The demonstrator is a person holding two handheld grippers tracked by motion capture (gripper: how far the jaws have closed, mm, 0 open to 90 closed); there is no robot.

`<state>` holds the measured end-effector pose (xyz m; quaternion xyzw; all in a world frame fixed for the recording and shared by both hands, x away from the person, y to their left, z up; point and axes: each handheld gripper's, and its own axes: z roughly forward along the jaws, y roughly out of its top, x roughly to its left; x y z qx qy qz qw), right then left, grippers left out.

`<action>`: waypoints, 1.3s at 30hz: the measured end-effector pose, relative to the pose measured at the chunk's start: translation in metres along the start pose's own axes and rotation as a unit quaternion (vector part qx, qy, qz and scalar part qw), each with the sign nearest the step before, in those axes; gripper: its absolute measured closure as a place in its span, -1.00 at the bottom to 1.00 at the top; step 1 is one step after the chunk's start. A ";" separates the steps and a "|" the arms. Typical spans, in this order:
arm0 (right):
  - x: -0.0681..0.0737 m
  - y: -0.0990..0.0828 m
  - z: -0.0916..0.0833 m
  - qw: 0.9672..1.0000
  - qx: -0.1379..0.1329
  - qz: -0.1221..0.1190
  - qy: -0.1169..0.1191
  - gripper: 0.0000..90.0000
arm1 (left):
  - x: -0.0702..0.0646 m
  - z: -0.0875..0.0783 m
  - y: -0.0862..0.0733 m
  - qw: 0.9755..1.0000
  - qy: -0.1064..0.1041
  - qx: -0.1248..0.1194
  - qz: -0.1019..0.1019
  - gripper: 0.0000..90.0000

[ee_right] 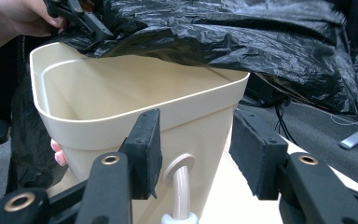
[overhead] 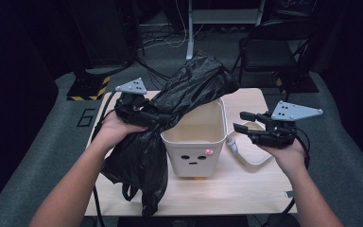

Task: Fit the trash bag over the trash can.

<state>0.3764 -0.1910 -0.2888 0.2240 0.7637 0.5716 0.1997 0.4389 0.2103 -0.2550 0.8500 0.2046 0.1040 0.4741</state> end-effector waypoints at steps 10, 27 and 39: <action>0.000 0.000 0.000 1.000 -0.001 0.000 -0.003 0.15 | 0.015 -0.004 0.004 1.000 -0.006 -0.008 -0.006 0.40; -0.004 0.001 -0.002 1.000 -0.009 0.001 -0.010 0.15 | 0.018 -0.013 0.011 1.000 0.011 -0.020 0.011 0.91; 0.000 0.009 0.002 1.000 -0.011 -0.007 -0.006 0.12 | -0.002 -0.052 0.013 0.997 -0.015 -0.040 0.057 0.93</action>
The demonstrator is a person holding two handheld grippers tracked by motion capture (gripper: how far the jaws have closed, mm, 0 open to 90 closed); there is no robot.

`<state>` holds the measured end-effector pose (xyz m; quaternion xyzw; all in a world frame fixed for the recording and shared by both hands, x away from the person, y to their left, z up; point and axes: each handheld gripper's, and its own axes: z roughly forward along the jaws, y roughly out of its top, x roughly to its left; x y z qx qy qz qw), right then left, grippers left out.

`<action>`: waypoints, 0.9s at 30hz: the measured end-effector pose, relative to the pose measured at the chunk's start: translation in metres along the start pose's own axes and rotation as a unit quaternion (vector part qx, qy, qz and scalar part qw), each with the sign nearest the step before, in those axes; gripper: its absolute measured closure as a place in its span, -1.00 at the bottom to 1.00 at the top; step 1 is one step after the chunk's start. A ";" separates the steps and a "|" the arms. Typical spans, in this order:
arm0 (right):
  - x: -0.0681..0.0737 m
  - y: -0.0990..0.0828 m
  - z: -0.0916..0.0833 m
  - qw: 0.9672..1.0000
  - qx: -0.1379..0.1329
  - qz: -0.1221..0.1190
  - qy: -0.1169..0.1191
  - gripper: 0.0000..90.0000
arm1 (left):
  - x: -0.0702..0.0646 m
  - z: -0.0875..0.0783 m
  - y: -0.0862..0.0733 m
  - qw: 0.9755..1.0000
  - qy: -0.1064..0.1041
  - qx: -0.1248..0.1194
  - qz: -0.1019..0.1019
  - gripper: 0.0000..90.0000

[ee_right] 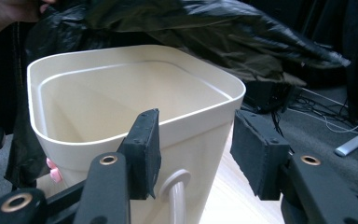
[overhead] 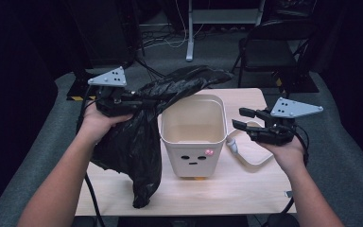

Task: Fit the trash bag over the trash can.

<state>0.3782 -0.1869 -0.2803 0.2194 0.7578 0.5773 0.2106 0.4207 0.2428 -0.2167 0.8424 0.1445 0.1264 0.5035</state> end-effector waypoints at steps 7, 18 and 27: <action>0.003 0.009 -0.002 1.000 -0.007 -0.008 0.003 0.12 | -0.013 -0.019 -0.005 0.999 -0.029 -0.018 0.008 0.93; 0.002 0.032 -0.010 0.999 -0.033 -0.002 0.018 0.11 | -0.023 -0.025 -0.023 0.997 -0.073 -0.014 0.010 0.93; 0.004 0.044 0.002 0.999 -0.036 -0.010 0.027 0.11 | -0.026 -0.026 -0.037 0.995 -0.099 0.002 0.018 0.94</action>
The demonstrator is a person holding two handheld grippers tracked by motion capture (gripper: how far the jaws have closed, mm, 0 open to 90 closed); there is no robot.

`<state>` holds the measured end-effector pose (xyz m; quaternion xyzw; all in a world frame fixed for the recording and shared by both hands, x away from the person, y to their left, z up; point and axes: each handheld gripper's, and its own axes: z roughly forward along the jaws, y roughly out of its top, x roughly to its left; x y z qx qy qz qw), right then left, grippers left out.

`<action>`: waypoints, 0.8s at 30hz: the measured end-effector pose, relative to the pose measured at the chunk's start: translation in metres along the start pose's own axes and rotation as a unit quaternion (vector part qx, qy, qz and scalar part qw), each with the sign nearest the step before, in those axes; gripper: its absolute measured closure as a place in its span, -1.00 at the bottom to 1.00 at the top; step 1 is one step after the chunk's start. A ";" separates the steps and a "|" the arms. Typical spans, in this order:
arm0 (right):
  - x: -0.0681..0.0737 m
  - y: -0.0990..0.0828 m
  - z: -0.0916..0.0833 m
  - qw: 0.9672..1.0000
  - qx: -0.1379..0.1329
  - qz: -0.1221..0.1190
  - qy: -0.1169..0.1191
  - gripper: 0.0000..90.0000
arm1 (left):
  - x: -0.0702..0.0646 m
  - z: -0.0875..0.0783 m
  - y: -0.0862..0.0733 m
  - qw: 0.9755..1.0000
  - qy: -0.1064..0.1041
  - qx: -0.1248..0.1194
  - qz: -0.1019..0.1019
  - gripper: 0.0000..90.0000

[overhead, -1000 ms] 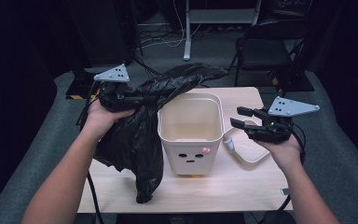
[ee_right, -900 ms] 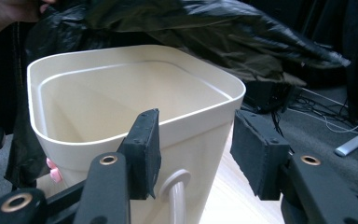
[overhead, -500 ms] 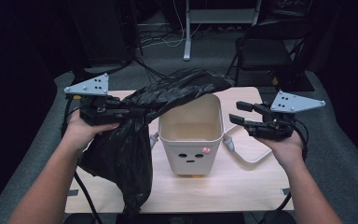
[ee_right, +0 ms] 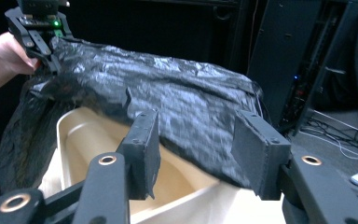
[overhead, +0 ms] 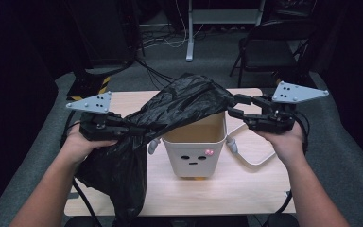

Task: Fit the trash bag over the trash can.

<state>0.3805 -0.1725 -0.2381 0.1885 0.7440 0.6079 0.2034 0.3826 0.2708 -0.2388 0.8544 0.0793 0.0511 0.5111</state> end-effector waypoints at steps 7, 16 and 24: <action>0.002 0.011 0.023 1.000 0.008 -0.008 0.016 0.11 | -0.007 -0.001 0.000 1.000 -0.020 -0.001 0.015 0.94; 0.004 0.019 0.045 0.999 0.021 -0.012 0.037 0.09 | -0.014 -0.010 0.009 0.998 -0.041 -0.017 0.034 0.94; 0.011 0.006 0.064 0.993 0.071 -0.003 0.093 0.39 | -0.014 -0.011 0.021 0.997 -0.050 -0.037 0.046 0.93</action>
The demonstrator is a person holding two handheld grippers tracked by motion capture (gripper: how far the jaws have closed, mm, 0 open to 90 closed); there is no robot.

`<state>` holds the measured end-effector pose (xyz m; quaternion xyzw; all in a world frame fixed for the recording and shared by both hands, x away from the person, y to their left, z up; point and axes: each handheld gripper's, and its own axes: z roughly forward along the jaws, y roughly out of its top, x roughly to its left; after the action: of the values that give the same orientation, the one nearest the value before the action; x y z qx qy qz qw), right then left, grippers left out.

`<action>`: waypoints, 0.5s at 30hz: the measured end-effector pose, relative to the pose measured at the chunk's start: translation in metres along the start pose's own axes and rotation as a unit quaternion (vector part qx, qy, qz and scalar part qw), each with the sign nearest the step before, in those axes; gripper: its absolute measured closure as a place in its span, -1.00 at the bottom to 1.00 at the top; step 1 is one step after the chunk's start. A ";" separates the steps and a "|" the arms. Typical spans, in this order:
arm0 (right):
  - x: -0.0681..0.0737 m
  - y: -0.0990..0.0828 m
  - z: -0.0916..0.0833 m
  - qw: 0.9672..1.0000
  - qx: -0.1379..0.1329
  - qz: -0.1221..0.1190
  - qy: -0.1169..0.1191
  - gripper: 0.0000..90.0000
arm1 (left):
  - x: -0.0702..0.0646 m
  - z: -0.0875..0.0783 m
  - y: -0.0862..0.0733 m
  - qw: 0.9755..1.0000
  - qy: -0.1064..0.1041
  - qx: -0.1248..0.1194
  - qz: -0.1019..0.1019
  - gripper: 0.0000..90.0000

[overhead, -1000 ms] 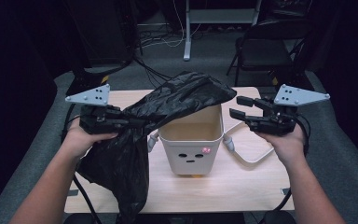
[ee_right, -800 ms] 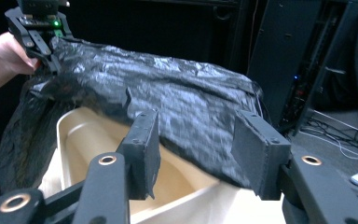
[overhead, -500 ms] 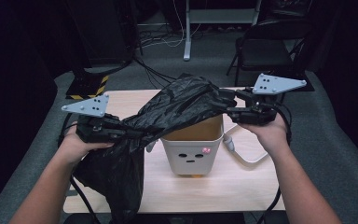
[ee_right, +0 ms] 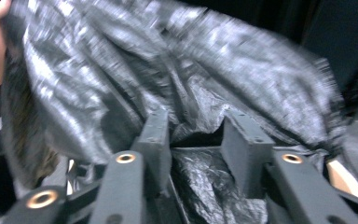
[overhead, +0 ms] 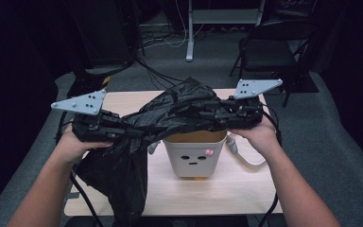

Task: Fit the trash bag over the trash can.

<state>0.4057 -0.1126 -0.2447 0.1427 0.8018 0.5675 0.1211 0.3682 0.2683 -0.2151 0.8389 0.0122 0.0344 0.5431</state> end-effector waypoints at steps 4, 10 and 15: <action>0.004 -0.004 0.008 1.000 0.021 -0.005 0.023 0.54 | 0.003 0.003 0.007 1.000 0.000 -0.011 0.001 0.93; 0.009 -0.007 0.016 0.998 0.041 -0.011 0.050 0.74 | 0.011 0.011 0.018 1.000 0.016 -0.023 -0.003 0.93; 0.012 -0.007 0.017 0.997 0.046 -0.018 0.065 0.83 | 0.021 0.021 0.027 0.999 0.034 -0.028 -0.007 0.93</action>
<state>0.4002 -0.0954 -0.2574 0.0969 0.8357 0.5357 0.0724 0.3898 0.2389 -0.1979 0.8213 0.0357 0.0592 0.5662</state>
